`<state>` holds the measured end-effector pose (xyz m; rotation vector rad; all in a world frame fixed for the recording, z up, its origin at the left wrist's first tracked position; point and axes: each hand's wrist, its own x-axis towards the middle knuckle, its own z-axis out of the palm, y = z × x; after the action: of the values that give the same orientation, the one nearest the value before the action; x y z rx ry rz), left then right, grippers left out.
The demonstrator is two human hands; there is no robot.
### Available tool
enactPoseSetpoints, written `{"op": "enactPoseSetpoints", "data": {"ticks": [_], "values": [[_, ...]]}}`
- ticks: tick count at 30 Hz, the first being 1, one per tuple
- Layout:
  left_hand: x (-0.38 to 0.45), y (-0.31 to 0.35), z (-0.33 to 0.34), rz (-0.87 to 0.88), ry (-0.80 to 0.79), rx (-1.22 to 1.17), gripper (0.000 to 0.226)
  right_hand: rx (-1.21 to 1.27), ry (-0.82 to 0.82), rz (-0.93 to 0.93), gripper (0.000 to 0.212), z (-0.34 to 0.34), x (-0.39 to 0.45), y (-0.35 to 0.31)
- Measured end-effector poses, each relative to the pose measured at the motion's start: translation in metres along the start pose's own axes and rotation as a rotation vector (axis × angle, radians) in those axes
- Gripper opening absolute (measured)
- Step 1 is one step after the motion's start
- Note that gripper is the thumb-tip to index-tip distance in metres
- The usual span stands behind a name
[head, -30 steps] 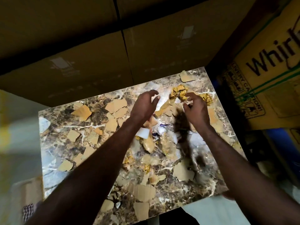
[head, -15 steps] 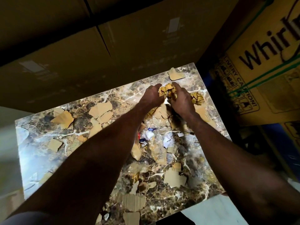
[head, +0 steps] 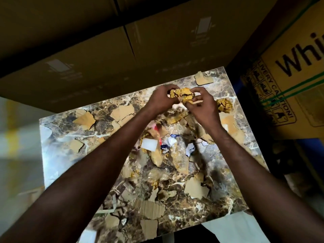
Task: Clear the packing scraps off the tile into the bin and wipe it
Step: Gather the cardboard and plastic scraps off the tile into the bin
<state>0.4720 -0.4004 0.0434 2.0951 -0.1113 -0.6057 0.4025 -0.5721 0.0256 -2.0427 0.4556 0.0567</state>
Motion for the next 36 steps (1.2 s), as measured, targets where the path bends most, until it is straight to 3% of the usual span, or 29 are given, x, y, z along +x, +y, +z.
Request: {"op": "enactPoseSetpoints", "data": {"ticks": [4, 9, 16, 22, 26, 31, 36], "values": [[-0.060, -0.022, -0.036, 0.081, -0.019, 0.105, 0.050, 0.024, -0.092, -0.012, 0.041, 0.009, -0.061, -0.025], [-0.130, -0.071, -0.048, 0.028, -0.076, 0.065, 0.045, 0.053, -0.199, 0.064, 0.039, 0.050, -0.141, -0.013], [-0.173, -0.107, -0.011, 0.112, -0.146, 0.198, 0.057, -0.085, -0.156, 0.156, 0.025, 0.068, -0.205, 0.015], [-0.172, -0.115, 0.012, 0.368, -0.129, 0.504, 0.042, -0.285, -0.243, 0.202, 0.009, 0.070, -0.194, 0.036], [-0.173, -0.122, 0.019, 0.346, -0.053, 0.604, 0.054, -0.315, -0.223, 0.214, 0.009, 0.063, -0.177, 0.034], [-0.168, -0.101, 0.016, 0.278, -0.036, 0.525, 0.067, -0.204, -0.097, 0.183, 0.010, 0.036, -0.137, 0.019], [-0.121, -0.066, 0.018, 0.231, 0.040, 0.381, 0.044, -0.231, 0.032, 0.118, 0.014, 0.016, -0.077, 0.021]]}}
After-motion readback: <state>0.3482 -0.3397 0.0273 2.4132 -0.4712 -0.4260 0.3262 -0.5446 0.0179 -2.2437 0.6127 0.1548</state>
